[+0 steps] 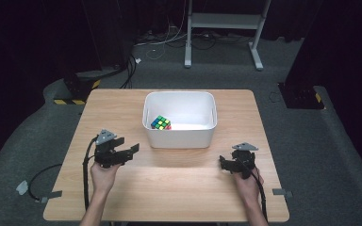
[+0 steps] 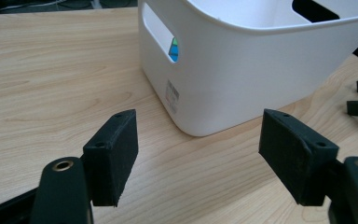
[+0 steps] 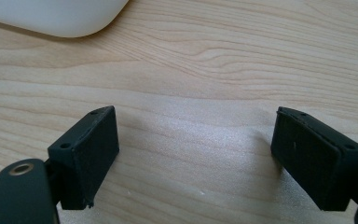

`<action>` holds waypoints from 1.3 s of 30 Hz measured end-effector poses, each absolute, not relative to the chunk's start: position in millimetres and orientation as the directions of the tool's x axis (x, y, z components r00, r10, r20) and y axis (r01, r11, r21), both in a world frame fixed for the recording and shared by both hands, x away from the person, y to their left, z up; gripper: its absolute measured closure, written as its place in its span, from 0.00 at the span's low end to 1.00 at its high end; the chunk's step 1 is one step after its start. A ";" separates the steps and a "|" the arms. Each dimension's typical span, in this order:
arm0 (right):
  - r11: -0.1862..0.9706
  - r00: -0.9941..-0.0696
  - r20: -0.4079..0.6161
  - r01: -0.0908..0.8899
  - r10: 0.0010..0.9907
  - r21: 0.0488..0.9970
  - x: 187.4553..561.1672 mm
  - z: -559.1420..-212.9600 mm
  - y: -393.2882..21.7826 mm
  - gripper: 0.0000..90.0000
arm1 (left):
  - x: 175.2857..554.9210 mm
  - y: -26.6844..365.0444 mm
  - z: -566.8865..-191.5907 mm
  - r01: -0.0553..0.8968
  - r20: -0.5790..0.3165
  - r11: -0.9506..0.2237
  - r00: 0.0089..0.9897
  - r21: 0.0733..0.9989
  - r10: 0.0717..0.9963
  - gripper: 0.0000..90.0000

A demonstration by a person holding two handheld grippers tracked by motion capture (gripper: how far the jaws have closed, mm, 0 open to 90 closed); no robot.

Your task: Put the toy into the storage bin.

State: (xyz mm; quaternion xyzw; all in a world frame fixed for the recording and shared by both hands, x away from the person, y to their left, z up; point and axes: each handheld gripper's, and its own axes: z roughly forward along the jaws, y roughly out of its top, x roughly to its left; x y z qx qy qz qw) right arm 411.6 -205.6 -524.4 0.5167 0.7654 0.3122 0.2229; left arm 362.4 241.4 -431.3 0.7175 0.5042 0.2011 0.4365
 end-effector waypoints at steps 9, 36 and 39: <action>0.271 -0.367 -0.019 0.652 0.930 0.708 411.6 -524.4 -205.6 0.16 | 363.6 240.2 -438.0 0.554 -0.142 -0.117 0.402 0.824 0.904 0.32; 0.271 -0.367 -0.019 0.652 0.930 0.708 411.6 -524.4 -205.6 0.16 | 366.7 237.2 -451.7 0.566 -0.130 -0.135 0.403 0.813 0.906 0.32; 0.271 -0.367 -0.019 0.652 0.930 0.708 411.5 -524.4 -205.6 0.16 | 367.4 237.0 -453.4 0.567 -0.131 -0.134 0.402 0.812 0.906 0.32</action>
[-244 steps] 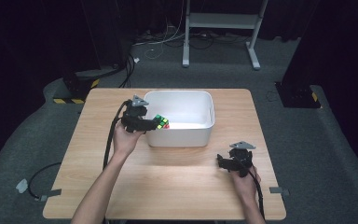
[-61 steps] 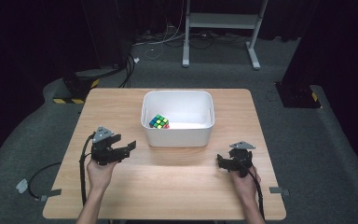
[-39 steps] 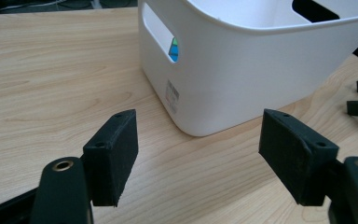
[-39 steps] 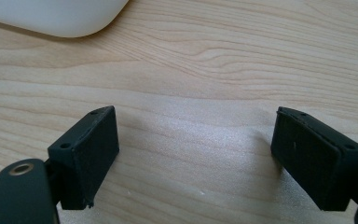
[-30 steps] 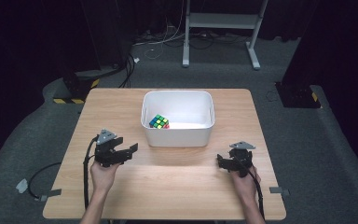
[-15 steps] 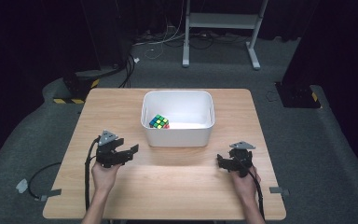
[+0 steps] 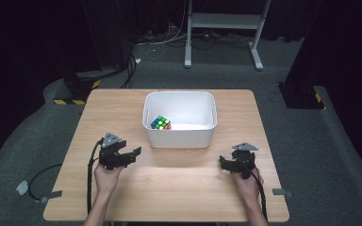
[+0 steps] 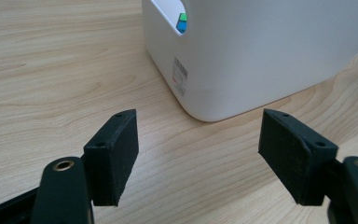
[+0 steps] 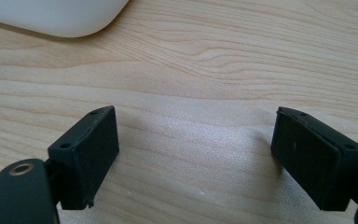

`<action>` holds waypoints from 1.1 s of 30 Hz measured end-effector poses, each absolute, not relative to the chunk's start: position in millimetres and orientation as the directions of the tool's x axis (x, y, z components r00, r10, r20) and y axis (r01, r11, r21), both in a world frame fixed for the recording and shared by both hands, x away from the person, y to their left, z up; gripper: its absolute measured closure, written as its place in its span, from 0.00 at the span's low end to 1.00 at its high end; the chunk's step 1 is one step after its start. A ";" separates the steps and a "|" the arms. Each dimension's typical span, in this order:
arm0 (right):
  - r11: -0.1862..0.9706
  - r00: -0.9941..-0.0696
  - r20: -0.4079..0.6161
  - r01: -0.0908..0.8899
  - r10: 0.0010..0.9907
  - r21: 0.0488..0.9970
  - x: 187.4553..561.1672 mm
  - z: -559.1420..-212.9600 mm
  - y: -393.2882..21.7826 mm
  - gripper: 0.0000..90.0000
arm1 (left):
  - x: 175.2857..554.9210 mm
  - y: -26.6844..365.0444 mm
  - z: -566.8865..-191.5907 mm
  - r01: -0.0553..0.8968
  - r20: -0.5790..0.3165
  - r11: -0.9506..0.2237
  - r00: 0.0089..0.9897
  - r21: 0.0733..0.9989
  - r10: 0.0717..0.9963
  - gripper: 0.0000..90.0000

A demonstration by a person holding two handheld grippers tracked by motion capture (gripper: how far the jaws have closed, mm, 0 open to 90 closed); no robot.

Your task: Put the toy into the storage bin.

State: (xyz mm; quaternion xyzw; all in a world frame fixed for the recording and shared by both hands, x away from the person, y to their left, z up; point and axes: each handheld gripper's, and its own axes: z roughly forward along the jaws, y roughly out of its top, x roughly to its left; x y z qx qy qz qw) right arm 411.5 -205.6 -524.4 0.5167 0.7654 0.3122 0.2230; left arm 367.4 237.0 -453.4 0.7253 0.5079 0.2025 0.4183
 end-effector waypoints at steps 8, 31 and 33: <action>0.271 -0.367 -0.019 0.652 0.930 0.708 411.5 -524.4 -205.6 0.16 | 369.2 235.4 -458.7 0.575 -0.131 -0.138 0.402 0.806 0.906 0.32; 0.272 -0.367 -0.019 0.651 0.930 0.708 411.4 -524.4 -205.5 0.16 | 378.7 235.7 -474.0 0.596 -0.120 -0.138 0.372 0.791 0.920 0.32; 0.272 -0.367 -0.019 0.652 0.930 0.708 411.4 -524.4 -205.5 0.16 | 379.3 236.2 -475.4 0.599 -0.124 -0.134 0.369 0.790 0.921 0.32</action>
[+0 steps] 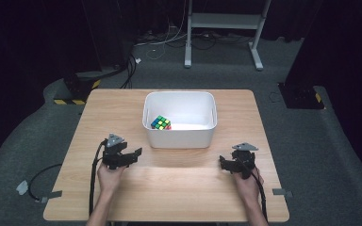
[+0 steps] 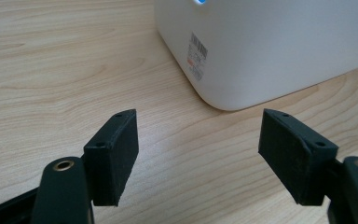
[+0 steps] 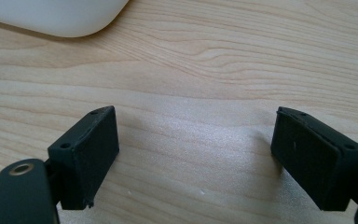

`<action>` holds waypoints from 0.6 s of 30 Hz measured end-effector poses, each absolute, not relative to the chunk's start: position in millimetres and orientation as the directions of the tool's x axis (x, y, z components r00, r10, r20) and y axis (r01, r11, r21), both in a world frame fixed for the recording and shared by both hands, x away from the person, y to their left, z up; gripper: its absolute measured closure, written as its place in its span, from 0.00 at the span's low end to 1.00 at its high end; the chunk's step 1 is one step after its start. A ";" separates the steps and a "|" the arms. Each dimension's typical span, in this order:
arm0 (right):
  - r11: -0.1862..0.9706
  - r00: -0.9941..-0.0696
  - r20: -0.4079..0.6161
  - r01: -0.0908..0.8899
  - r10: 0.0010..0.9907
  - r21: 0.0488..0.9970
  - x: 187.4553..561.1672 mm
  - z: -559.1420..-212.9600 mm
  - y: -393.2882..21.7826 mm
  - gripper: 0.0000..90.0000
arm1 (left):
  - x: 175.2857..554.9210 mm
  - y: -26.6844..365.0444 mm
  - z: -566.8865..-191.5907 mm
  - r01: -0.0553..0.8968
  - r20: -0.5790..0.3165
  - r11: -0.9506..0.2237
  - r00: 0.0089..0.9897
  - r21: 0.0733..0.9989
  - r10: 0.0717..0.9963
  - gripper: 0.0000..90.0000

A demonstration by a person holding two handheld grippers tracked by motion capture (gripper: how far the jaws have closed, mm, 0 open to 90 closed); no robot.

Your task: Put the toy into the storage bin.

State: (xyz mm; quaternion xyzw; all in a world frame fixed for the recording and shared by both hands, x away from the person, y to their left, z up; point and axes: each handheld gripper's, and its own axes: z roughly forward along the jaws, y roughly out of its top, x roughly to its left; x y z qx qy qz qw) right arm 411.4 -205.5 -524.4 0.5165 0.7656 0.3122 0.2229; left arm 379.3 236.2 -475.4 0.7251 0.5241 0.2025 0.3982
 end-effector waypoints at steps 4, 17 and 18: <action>0.272 -0.367 -0.019 0.652 0.930 0.708 411.4 -524.4 -205.5 0.16 | 381.2 237.0 -478.1 0.608 -0.122 -0.137 0.365 0.782 0.923 0.32; 0.271 -0.367 -0.019 0.652 0.930 0.708 411.4 -524.4 -205.5 0.16 | 386.6 238.9 -483.4 0.618 -0.128 -0.131 0.356 0.775 0.926 0.32; 0.271 -0.367 -0.019 0.652 0.930 0.708 411.4 -524.4 -205.6 0.16 | 387.1 238.9 -484.1 0.620 -0.129 -0.130 0.355 0.774 0.926 0.32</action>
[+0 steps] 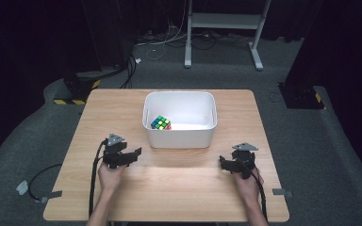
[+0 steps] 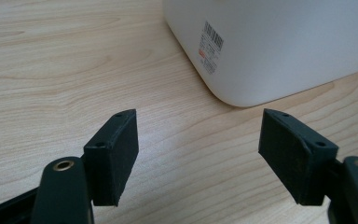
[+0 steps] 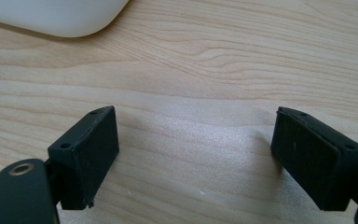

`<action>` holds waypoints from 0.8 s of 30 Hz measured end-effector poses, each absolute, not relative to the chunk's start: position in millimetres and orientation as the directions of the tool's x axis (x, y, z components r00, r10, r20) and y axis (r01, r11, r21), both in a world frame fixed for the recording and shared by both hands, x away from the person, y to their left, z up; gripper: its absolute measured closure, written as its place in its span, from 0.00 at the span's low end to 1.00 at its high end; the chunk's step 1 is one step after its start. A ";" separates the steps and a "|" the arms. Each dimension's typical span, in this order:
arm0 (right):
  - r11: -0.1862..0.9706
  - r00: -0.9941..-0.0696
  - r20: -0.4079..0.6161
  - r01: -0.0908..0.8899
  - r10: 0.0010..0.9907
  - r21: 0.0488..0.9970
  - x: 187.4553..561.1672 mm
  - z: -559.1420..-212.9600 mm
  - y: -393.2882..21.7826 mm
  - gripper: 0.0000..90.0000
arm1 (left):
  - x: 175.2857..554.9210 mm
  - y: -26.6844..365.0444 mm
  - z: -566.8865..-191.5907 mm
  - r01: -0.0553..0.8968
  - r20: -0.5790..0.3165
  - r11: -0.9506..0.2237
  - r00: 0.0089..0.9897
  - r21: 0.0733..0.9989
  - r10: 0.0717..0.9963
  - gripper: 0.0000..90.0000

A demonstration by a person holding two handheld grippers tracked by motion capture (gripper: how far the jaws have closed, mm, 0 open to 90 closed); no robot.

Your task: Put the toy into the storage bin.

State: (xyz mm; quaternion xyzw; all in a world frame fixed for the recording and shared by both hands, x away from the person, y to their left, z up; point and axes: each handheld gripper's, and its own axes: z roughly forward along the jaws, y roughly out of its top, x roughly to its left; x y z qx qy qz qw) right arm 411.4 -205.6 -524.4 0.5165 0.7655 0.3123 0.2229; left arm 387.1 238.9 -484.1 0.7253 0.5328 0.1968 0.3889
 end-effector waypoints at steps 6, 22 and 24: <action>0.272 -0.367 -0.019 0.651 0.930 0.708 411.4 -524.4 -205.6 0.16 | 390.2 237.1 -488.5 0.625 -0.128 -0.134 0.356 0.769 0.925 0.32; 0.272 -0.367 -0.019 0.652 0.930 0.708 411.4 -524.4 -205.6 0.16 | 393.3 240.6 -502.7 0.643 -0.131 -0.126 0.337 0.755 0.932 0.32; 0.272 -0.367 -0.019 0.652 0.930 0.708 411.4 -524.4 -205.6 0.16 | 393.6 241.2 -504.1 0.645 -0.125 -0.131 0.335 0.753 0.934 0.32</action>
